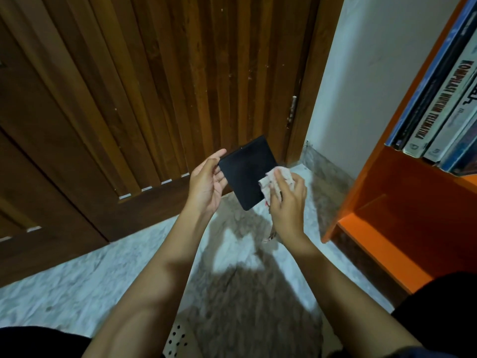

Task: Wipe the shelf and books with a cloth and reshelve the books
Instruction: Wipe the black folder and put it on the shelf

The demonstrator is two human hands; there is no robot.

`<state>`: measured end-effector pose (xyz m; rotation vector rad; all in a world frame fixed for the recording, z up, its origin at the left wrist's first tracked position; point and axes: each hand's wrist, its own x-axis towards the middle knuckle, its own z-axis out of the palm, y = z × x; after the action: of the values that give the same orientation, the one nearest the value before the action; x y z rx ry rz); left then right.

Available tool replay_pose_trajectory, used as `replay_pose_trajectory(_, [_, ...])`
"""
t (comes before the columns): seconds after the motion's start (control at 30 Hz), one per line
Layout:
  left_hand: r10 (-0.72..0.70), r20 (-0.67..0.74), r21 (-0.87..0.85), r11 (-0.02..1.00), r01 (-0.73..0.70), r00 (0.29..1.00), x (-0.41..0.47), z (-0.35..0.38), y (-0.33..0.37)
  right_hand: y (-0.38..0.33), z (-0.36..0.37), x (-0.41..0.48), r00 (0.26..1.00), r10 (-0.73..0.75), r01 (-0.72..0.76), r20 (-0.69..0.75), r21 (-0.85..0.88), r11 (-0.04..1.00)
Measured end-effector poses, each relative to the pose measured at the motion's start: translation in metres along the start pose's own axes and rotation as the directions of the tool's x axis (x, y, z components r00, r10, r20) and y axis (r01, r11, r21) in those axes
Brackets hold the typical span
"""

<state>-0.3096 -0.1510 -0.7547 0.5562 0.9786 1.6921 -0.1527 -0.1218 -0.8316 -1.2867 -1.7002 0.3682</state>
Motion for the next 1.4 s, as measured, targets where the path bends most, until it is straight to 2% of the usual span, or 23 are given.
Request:
replay_pose_trajectory(0.1, [0.008, -0.014, 0.000, 1.000, -0.008, 1.000, 0.001, 0.000, -0.002, 0.005, 0.004, -0.008, 0.998, 0.051, -0.051, -0.029, 0.016, 0.999])
replay_pose_trajectory(0.2, [0.001, -0.035, -0.030, 1.000, -0.003, 0.999, 0.004, 0.001, -0.004, 0.001, 0.012, -0.025, 0.998, -0.034, 0.033, 0.051, 0.029, 0.999])
replay_pose_trajectory(0.27, [-0.007, -0.058, -0.036, 0.999, 0.005, 0.998, 0.006, 0.001, -0.006, -0.007, 0.018, -0.040, 0.972, -0.186, 0.191, 0.146, -0.025, 0.981])
replay_pose_trajectory(0.3, [-0.009, -0.072, -0.028, 1.000, 0.007, 0.997, 0.007, 0.000, -0.007, -0.008, 0.021, -0.045, 0.960, -0.218, 0.224, 0.174, -0.014, 0.974])
replay_pose_trajectory(0.5, [-0.016, -0.122, -0.012, 1.000, 0.014, 0.992, 0.010, -0.006, -0.011, -0.004, 0.020, -0.040, 0.938, -0.249, 0.270, 0.243, -0.059, 0.961])
replay_pose_trajectory(0.6, [-0.011, -0.132, 0.023, 1.000, 0.014, 0.991, 0.014, -0.008, -0.017, 0.011, 0.017, -0.038, 0.958, -0.172, 0.194, 0.231, -0.078, 0.978])
replay_pose_trajectory(0.77, [0.035, -0.132, 0.169, 0.986, -0.012, 0.991, 0.024, -0.014, -0.025, 0.054, 0.018, -0.032, 0.979, 0.059, -0.056, 0.196, -0.021, 0.998])
replay_pose_trajectory(0.9, [-0.009, -0.141, 0.171, 0.985, 0.034, 0.990, 0.035, -0.025, -0.042, 0.082, 0.031, -0.037, 0.947, 0.237, -0.248, 0.218, 0.023, 0.969])
replay_pose_trajectory(0.97, [-0.063, -0.140, 0.170, 0.982, 0.087, 0.988, 0.043, -0.031, -0.055, 0.097, 0.041, -0.047, 0.930, 0.246, -0.251, 0.273, -0.019, 0.968])
replay_pose_trajectory(1.03, [-0.101, -0.167, 0.185, 0.974, 0.132, 0.981, 0.051, -0.037, -0.070, 0.114, 0.053, -0.059, 0.894, 0.293, -0.318, 0.338, 0.020, 0.948])
replay_pose_trajectory(1.1, [-0.122, -0.200, 0.197, 0.967, 0.162, 0.972, 0.060, -0.042, -0.085, 0.127, 0.064, -0.072, 0.821, 0.409, -0.450, 0.399, 0.010, 0.893])
replay_pose_trajectory(1.2, [-0.152, -0.236, 0.233, 0.950, 0.208, 0.960, 0.073, -0.050, -0.110, 0.150, 0.083, -0.089, 0.720, 0.507, -0.558, 0.474, -0.039, 0.829])
replay_pose_trajectory(1.4, [-0.218, -0.288, 0.287, 0.909, 0.302, 0.932, 0.089, -0.074, -0.146, 0.178, 0.098, -0.108, 0.604, 0.538, -0.554, 0.588, -0.175, 0.814])
